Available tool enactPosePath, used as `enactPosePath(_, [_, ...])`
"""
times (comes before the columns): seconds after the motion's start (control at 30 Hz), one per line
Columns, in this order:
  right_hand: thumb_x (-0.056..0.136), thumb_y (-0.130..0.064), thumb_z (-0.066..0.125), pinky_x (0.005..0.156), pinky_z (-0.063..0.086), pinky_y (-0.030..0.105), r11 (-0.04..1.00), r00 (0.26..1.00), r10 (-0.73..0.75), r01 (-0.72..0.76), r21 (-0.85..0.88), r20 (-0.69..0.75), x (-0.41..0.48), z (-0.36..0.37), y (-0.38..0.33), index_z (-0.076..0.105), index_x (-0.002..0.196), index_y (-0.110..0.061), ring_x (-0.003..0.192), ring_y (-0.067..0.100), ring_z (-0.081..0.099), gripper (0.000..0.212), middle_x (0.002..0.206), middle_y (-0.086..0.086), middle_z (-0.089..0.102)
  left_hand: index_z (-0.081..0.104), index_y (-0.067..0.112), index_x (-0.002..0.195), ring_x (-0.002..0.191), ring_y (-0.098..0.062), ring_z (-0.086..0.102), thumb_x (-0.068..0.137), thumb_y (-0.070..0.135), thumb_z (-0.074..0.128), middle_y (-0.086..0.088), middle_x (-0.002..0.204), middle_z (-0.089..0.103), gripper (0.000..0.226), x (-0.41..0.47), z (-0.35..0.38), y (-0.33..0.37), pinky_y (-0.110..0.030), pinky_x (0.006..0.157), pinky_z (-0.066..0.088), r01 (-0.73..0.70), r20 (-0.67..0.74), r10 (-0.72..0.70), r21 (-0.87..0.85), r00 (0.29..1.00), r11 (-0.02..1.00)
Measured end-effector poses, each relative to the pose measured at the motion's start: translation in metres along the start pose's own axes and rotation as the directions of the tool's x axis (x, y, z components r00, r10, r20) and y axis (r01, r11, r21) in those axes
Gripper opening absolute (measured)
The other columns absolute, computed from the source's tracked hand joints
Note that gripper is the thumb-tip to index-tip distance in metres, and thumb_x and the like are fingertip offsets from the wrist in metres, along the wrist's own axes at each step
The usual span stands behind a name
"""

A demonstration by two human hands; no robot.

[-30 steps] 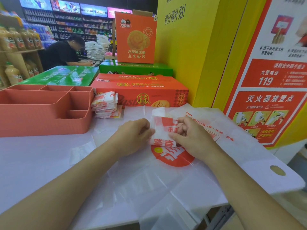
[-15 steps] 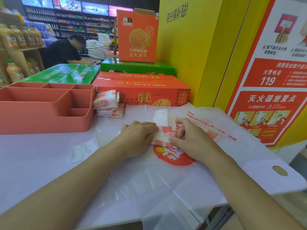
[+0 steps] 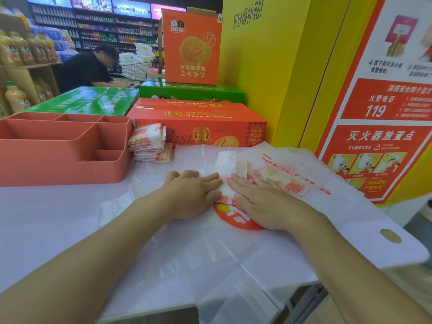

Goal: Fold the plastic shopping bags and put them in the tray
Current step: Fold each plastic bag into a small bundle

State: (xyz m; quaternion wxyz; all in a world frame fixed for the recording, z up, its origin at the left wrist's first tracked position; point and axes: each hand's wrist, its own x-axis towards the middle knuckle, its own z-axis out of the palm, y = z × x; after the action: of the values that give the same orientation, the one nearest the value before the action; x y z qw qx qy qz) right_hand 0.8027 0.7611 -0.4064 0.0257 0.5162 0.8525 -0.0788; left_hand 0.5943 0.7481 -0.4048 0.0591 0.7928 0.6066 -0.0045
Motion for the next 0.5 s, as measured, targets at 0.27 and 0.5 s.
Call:
enactPosePath(0.27, [0.106,-0.051,0.025,0.126,-0.007,0.041,0.999,1.0,-0.013,0.013,0.045,-0.018,-0.006,-0.003,-0.002,0.004,0.161,-0.042,0.155,0.015,-0.014,0.059,0.166,-0.026,-0.006,0.013,0.051,0.155,0.151,-0.015,0.012,0.103,0.059,0.014,0.031,0.162,0.006,0.053,0.0,0.004,-0.002,-0.046,0.118,0.007,-0.013,-0.01,0.013,-0.007,1.0,1.0])
enactPosePath(0.5, [0.095,-0.045,0.058,0.118,0.019,0.034,0.983,0.973,-0.047,0.086,0.164,-0.224,-0.018,-0.011,-0.009,0.044,0.15,-0.037,0.151,0.015,0.017,0.057,0.159,-0.016,0.035,0.037,0.044,0.148,0.143,-0.011,0.023,0.072,0.082,0.02,0.026,0.152,0.037,0.086,-0.009,0.006,-0.012,-0.043,0.117,0.009,-0.098,-0.186,0.076,-0.111,0.98,0.989])
